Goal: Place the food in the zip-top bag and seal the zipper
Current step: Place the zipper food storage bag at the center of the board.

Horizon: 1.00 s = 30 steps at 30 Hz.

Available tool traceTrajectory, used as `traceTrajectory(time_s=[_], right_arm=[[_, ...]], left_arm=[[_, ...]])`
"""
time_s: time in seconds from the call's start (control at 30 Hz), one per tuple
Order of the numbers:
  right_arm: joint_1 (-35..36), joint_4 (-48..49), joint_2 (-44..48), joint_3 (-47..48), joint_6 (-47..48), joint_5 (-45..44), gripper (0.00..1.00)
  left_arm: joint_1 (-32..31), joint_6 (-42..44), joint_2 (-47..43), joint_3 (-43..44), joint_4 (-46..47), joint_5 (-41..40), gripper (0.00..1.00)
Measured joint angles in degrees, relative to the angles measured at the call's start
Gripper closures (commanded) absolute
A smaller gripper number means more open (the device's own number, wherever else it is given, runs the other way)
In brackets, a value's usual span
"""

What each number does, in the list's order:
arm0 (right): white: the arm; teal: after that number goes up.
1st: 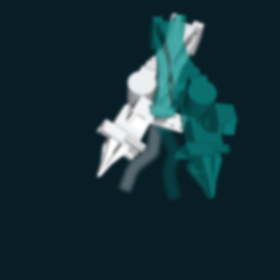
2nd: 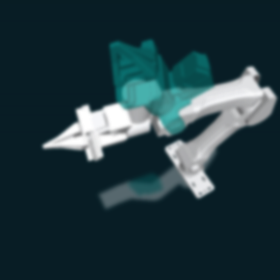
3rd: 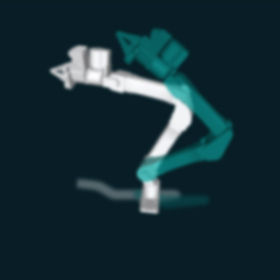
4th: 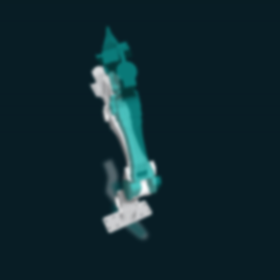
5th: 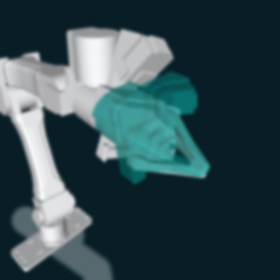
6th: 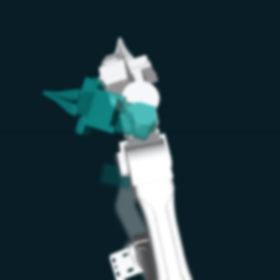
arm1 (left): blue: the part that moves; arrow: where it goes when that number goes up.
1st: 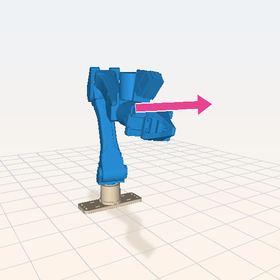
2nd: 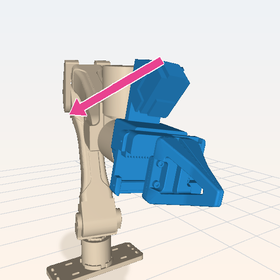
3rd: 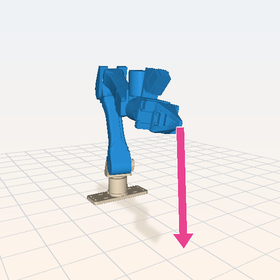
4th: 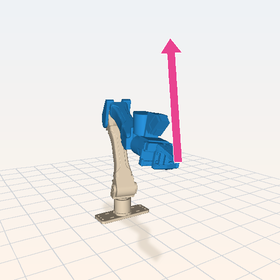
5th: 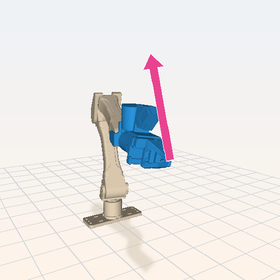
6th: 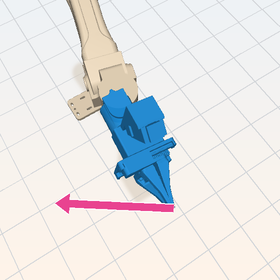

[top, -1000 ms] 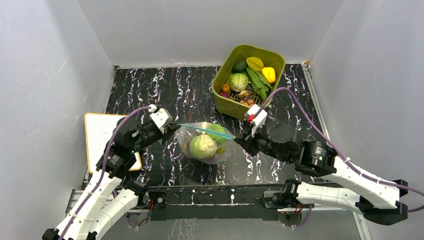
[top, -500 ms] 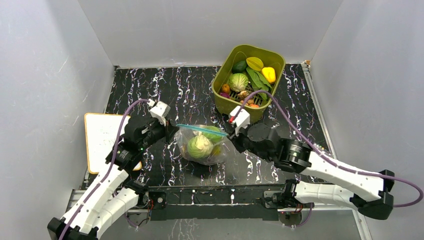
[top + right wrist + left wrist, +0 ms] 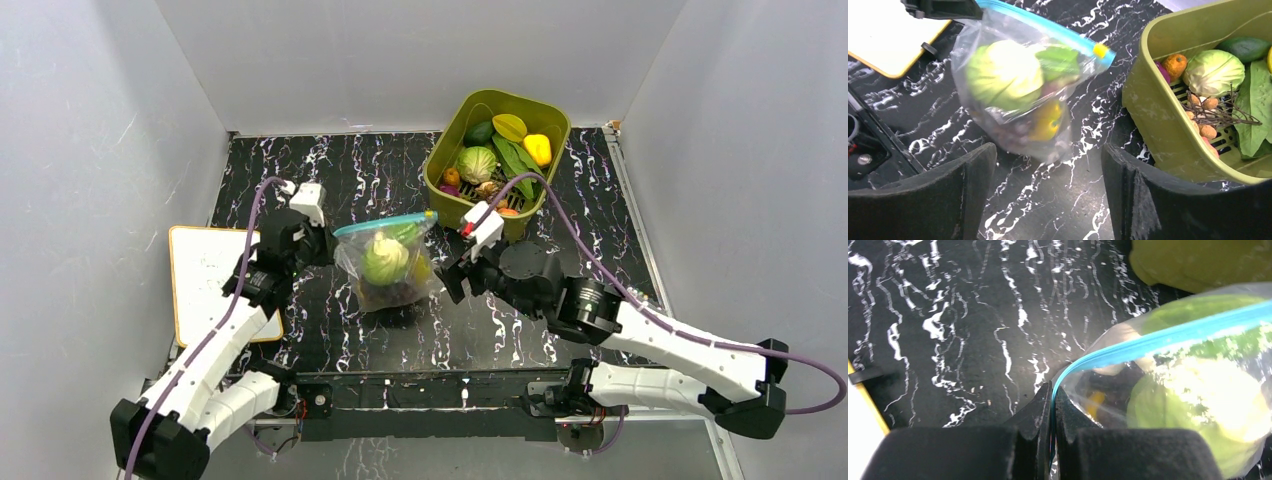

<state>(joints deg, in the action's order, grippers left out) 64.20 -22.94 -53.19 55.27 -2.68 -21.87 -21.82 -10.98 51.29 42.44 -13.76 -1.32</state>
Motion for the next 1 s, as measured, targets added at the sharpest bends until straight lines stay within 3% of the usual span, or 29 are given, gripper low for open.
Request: traceTrajectory(time_s=[0.1,0.37,0.53,0.63,0.73,0.77,0.8,1.0], right_arm=[[0.0,0.74,2.12,0.0,-0.57,0.81,0.03],[0.0,2.58,5.49,-1.79,-1.31,2.97,0.02],[0.0,2.6,3.89,-2.27,-2.38,3.43,0.02],[0.0,2.14,2.03,-2.27,-3.52,3.61,0.02],[0.0,1.57,0.87,-2.27,-5.57,3.56,0.02],[0.0,1.49,0.61,-2.27,-6.8,3.32,0.02],[0.0,1.42,0.33,-2.27,-8.2,2.86,0.02],[0.0,-2.25,-2.67,-0.92,-18.69,-2.67,0.02]], left_arm=[[3.17,-0.66,2.8,1.44,0.22,-0.9,1.0],[12.09,-0.68,11.26,4.17,2.01,-1.57,1.0],[13.9,-0.94,15.69,4.5,4.76,-1.66,0.88],[13.94,-1.11,15.98,4.5,6.14,-1.66,0.68],[13.94,-1.62,15.63,4.5,7.69,-1.42,0.38],[13.97,-1.81,15.32,4.52,7.82,-1.16,0.17],[13.97,-1.99,14.93,4.52,7.87,-0.83,0.03],[13.97,-5.42,9.9,5.01,6.43,2.16,0.02]])
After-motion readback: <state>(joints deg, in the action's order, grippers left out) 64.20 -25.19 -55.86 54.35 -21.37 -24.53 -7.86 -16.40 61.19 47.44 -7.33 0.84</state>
